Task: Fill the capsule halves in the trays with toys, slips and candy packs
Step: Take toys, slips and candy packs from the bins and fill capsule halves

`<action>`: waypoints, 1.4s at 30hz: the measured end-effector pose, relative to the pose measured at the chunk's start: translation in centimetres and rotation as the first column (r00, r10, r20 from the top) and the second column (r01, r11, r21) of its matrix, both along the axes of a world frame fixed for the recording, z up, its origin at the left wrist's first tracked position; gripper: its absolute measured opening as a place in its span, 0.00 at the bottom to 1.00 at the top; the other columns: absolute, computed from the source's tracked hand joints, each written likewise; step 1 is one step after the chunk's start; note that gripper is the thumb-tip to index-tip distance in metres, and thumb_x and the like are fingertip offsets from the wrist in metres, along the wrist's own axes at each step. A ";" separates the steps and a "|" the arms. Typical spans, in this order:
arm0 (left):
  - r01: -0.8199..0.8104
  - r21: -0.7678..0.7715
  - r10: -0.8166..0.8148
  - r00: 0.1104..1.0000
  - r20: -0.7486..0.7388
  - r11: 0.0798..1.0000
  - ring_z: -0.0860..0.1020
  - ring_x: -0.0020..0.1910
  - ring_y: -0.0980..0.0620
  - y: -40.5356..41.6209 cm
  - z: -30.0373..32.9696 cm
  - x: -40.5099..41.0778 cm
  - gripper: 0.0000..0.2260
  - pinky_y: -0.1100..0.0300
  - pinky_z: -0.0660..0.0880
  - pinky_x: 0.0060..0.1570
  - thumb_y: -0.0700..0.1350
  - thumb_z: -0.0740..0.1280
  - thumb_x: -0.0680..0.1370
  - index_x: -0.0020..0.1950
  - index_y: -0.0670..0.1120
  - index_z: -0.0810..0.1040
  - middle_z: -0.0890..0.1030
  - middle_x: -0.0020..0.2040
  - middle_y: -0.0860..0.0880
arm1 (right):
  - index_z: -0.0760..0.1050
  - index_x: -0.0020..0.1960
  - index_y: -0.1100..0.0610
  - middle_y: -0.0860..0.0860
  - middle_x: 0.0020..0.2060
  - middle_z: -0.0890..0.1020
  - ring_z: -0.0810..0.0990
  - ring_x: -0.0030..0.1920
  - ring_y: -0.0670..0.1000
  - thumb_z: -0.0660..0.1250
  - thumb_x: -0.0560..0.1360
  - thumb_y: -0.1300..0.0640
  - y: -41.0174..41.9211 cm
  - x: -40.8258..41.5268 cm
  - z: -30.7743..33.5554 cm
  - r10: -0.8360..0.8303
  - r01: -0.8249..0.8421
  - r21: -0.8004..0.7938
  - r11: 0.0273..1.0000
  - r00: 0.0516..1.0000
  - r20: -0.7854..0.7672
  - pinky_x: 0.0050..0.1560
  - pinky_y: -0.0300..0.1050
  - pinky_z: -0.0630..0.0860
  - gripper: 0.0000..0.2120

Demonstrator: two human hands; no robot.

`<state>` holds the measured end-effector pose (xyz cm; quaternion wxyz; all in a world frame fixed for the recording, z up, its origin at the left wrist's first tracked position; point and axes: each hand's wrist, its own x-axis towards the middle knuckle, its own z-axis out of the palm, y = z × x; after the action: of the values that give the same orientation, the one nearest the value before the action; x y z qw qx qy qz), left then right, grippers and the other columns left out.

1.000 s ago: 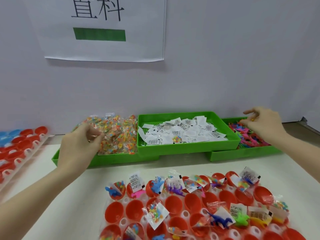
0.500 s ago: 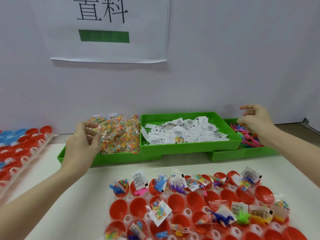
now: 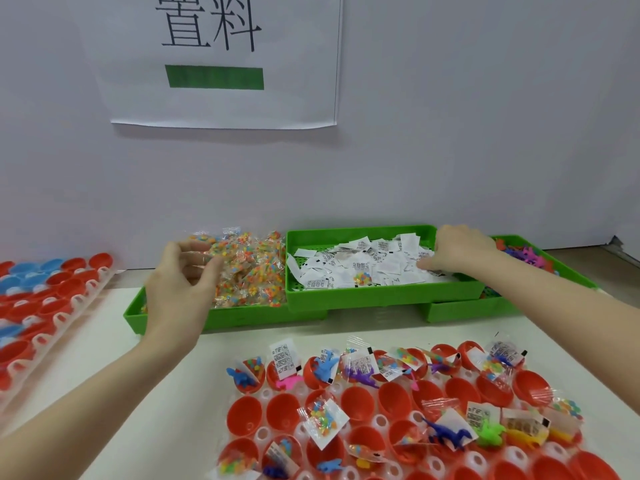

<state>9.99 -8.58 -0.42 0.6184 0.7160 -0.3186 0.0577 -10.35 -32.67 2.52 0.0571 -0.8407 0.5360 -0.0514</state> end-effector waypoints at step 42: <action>0.655 -0.160 -0.658 0.647 -0.386 0.738 0.81 0.40 0.62 6.5 6.0 -19.9 0.06 0.74 0.73 0.38 0.43 0.71 0.68 0.43 0.46 0.84 0.85 0.39 0.51 | 0.77 0.27 0.54 0.47 0.16 0.69 0.63 0.20 0.42 0.77 0.55 0.50 21.5 -11.5 4.4 0.212 -0.504 0.076 0.860 0.490 0.846 0.23 0.29 0.61 0.11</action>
<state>-9.93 -2.07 5.55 0.6524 0.5450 -0.4156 -0.3235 -21.83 -11.17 6.97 0.4389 -0.7935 0.2593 -0.3323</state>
